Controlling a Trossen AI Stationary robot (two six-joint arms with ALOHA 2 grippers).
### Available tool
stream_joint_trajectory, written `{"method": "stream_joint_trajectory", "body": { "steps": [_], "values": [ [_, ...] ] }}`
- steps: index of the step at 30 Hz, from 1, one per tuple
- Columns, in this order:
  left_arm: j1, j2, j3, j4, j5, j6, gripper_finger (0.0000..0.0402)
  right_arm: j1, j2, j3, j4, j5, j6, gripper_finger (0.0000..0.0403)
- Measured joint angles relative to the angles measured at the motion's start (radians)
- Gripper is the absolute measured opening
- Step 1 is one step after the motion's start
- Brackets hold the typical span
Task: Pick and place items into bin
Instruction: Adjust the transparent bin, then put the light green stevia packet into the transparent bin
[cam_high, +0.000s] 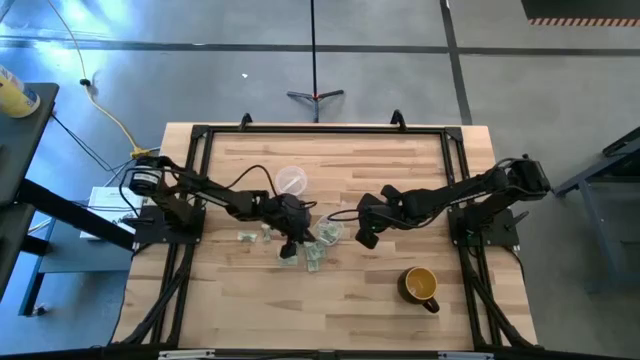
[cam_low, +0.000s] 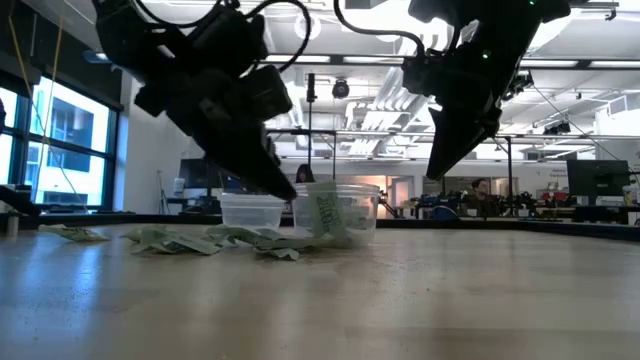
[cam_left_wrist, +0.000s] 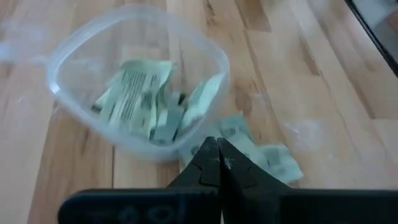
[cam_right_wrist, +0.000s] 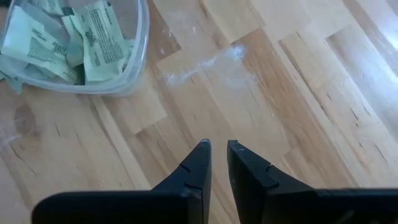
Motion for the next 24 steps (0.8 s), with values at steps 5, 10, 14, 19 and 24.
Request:
{"method": "stream_joint_trajectory", "body": {
  "steps": [5,10,14,19,24],
  "values": [
    [0.01,0.096,0.094,0.0,0.009,0.073,0.0054,0.0,0.0,0.0,0.016,0.02,0.001,0.0044],
    [0.023,0.18,0.208,-0.038,0.051,0.099,0.0036,0.007,0.0,0.0,0.026,-0.009,0.012,0.0044],
    [0.02,0.18,0.249,-0.138,0.064,0.127,0.0023,0.041,0.0,0.0,0.026,-0.003,0.03,0.0044],
    [0.019,0.131,0.243,-0.32,0.03,0.162,0.0055,0.081,0.0,0.0,0.033,-0.003,0.023,0.0044],
    [0.001,0.024,0.224,-0.474,0.018,0.242,0.0088,0.095,0.0,0.0,0.042,-0.003,-0.02,0.0051]
  ]
}}
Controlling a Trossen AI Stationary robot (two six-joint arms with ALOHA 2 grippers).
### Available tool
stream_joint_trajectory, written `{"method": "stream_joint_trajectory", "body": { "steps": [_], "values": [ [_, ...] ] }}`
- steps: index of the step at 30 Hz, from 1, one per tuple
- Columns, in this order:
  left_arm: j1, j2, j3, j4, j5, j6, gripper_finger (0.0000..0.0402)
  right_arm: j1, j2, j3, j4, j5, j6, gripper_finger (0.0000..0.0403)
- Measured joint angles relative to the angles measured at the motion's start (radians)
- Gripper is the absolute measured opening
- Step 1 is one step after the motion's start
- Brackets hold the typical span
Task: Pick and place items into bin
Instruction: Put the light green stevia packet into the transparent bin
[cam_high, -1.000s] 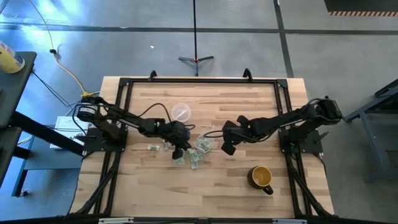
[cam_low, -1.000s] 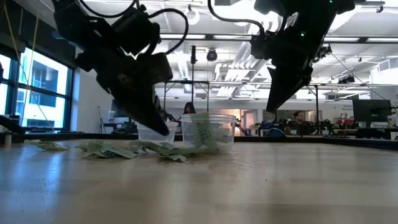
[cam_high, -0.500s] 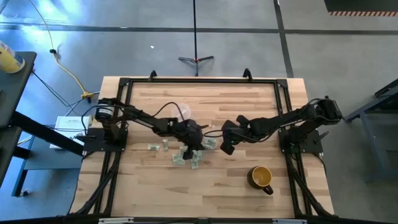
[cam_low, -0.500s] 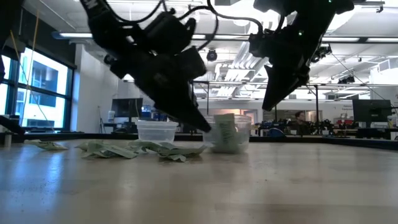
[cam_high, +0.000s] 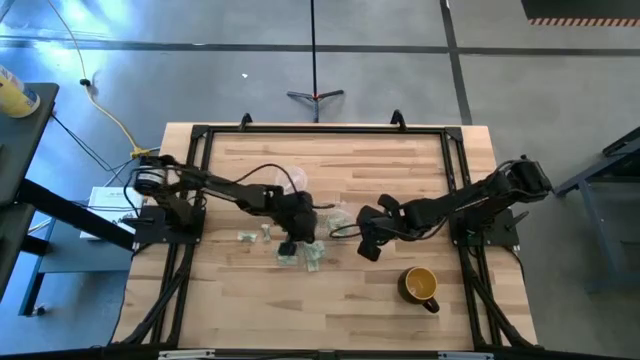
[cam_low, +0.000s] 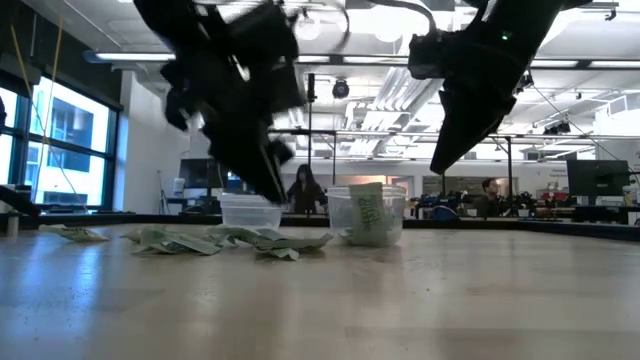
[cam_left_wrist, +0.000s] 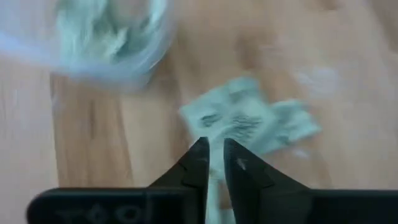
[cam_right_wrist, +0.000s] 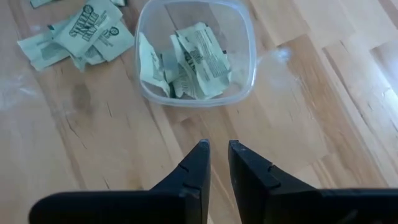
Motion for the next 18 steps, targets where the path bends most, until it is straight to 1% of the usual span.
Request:
{"method": "stream_joint_trajectory", "body": {
  "steps": [2,6,8,11,14,15,18],
  "values": [
    [-0.034,-0.032,0.0,-0.03,0.002,0.078,0.0095,-0.001,0.0,0.0,0.006,0.001,-0.012,0.0054],
    [-0.102,-0.03,-0.003,-0.02,-0.009,0.221,0.0111,-0.014,0.0,0.0,0.01,0.001,-0.034,0.0061],
    [-0.118,-0.008,0.002,0.014,-0.054,0.241,0.0122,-0.019,0.0,0.0,0.011,-0.002,-0.037,0.0063],
    [-0.118,0.011,-0.003,-0.01,-0.135,0.252,0.0141,-0.024,0.0,0.0,0.013,-0.01,-0.037,0.0064],
    [-0.118,0.011,0.021,-0.01,-0.218,0.296,0.0165,-0.023,0.0,0.0,0.013,-0.009,-0.036,0.0063],
    [-0.119,0.011,0.029,-0.013,-0.231,0.299,0.0175,-0.023,0.0,0.0,0.013,-0.008,-0.034,0.0063],
    [-0.119,0.011,0.037,-0.012,-0.228,0.311,0.0203,-0.023,0.0,0.0,0.01,-0.006,-0.033,0.0063]
  ]
}}
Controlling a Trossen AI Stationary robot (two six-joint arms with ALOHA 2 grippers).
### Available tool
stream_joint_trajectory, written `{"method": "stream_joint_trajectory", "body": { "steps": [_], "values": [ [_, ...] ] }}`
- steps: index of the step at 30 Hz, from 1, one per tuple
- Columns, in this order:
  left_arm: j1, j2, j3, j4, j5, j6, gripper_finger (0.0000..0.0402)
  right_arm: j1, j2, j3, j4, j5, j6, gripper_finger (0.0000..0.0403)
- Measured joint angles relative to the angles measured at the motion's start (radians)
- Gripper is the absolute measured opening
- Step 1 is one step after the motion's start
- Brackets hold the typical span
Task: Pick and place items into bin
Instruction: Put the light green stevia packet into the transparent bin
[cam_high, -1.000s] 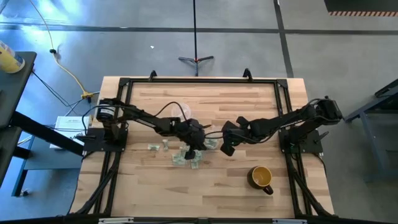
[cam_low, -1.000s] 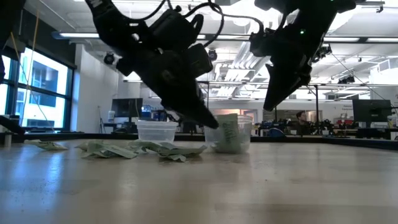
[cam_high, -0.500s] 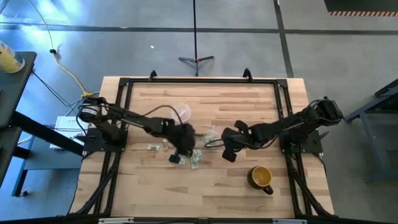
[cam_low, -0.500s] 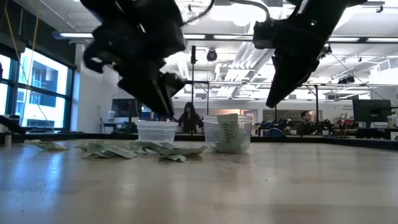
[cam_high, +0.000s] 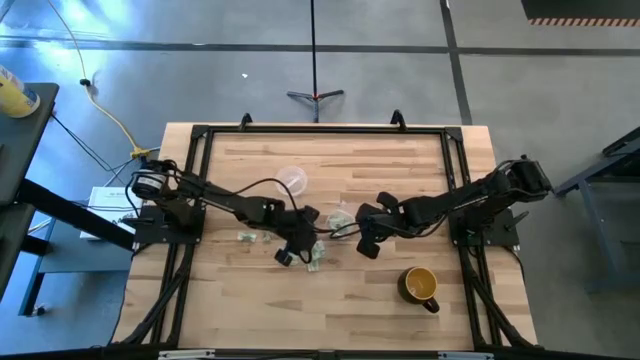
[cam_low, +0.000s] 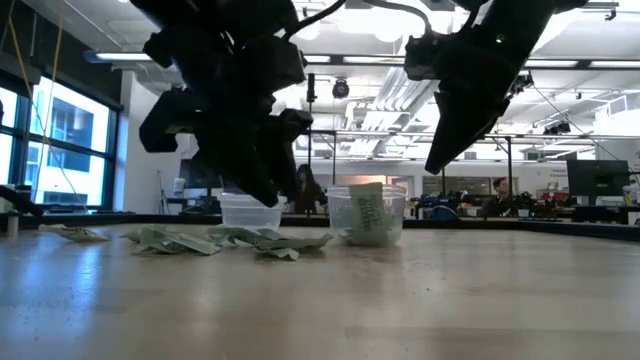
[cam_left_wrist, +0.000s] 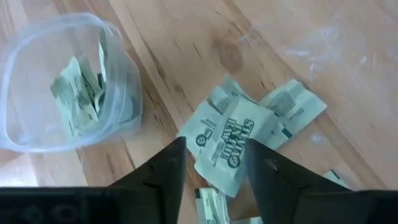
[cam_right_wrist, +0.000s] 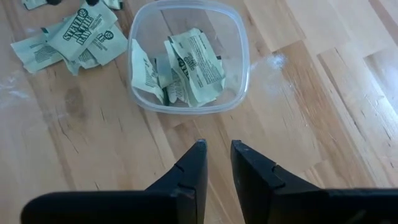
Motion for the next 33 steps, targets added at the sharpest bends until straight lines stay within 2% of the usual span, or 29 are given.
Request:
{"method": "stream_joint_trajectory", "body": {
  "steps": [5,8,11,23,26,31,33],
  "values": [
    [0.001,0.024,0.0,-0.02,0.045,0.019,0.0231,0.0,0.0,0.0,-0.001,0.018,-0.002,0.0063],
    [0.0,0.038,-0.002,-0.033,0.059,0.019,0.0232,0.0,0.0,0.0,-0.005,0.029,-0.003,0.0063],
    [0.009,0.05,0.003,0.021,0.05,0.02,0.022,0.0,0.0,0.0,-0.008,0.038,-0.003,0.0064],
    [0.033,0.104,0.0,0.024,0.084,0.021,0.0144,0.0,0.0,0.0,-0.009,0.048,0.008,0.0062],
    [0.033,0.104,0.0,0.023,0.081,0.02,0.011,0.0,0.0,0.0,-0.01,0.052,0.015,0.006],
    [0.033,0.104,0.0,0.023,0.07,0.017,0.0028,0.0,0.0,0.0,-0.011,0.055,0.015,0.0062],
    [0.033,0.104,0.01,0.013,0.042,0.002,0.0022,0.0,0.0,0.0,-0.011,0.055,0.016,0.0062]
  ]
}}
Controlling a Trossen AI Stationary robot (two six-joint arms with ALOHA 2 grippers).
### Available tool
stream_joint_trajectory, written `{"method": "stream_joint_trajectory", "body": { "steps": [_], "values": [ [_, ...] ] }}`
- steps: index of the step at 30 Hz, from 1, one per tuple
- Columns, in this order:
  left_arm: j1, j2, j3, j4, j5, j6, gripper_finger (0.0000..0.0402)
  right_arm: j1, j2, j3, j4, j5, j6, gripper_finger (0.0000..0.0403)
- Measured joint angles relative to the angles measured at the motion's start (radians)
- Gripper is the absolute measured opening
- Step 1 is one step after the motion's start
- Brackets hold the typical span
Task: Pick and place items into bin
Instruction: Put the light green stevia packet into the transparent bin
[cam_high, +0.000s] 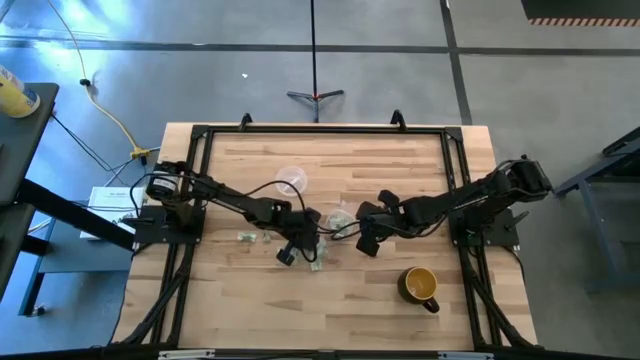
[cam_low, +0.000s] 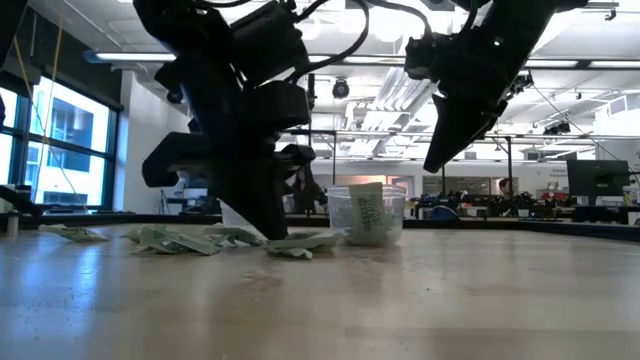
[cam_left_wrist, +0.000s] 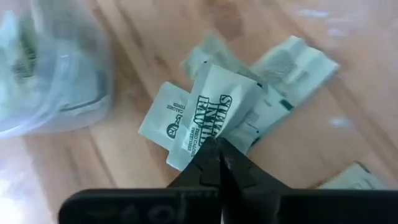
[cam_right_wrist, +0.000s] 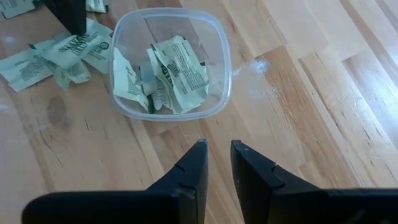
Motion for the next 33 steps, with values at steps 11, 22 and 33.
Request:
{"method": "stream_joint_trajectory", "body": {
  "steps": [11,22,33],
  "values": [
    [0.0,-0.026,0.175,-0.303,-0.075,-0.013,0.0022,0.0,0.0,0.0,-0.013,0.038,-0.005,0.0062],
    [0.01,-0.11,0.323,-0.348,-0.197,-0.013,0.0022,0.003,-0.006,0.0,-0.079,0.116,0.066,0.0057],
    [0.1,0.025,0.382,-0.245,-0.154,-0.051,0.0022,0.105,-0.153,0.0,-0.366,0.35,0.485,0.0039]
  ]
}}
